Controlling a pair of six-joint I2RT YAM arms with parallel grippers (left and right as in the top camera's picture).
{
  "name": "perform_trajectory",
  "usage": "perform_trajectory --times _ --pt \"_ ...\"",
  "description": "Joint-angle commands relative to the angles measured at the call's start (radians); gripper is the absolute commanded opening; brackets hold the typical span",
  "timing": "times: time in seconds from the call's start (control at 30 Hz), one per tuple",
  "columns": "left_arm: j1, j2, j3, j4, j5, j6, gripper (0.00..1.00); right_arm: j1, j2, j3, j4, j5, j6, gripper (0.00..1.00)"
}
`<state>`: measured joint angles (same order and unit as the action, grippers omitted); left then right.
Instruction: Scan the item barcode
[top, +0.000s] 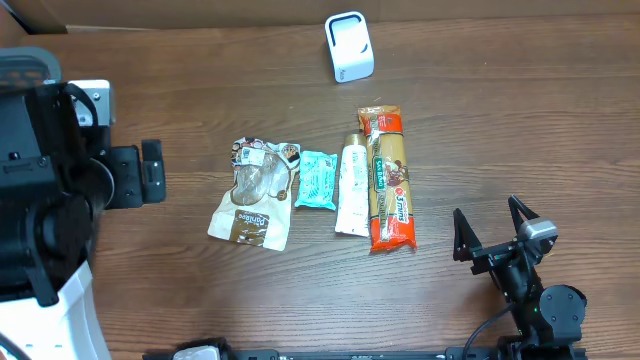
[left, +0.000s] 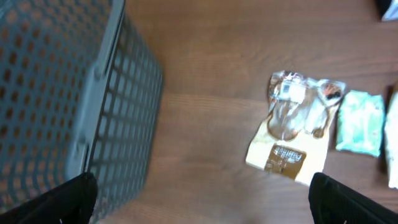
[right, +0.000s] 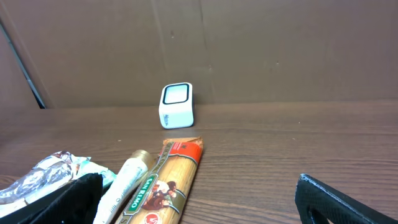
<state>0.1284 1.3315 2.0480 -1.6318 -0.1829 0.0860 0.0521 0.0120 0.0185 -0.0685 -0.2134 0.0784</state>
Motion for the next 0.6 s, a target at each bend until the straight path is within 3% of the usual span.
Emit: perform_trajectory --times 0.0,0.57 --pt "0.017 0.035 -0.006 -0.035 0.031 0.019 1.00 -0.002 -0.007 -0.010 0.007 0.000 0.003 1.00" --pt "0.017 0.170 -0.006 -0.036 0.031 0.019 1.00 -0.002 -0.007 -0.010 0.007 0.000 0.003 1.00"
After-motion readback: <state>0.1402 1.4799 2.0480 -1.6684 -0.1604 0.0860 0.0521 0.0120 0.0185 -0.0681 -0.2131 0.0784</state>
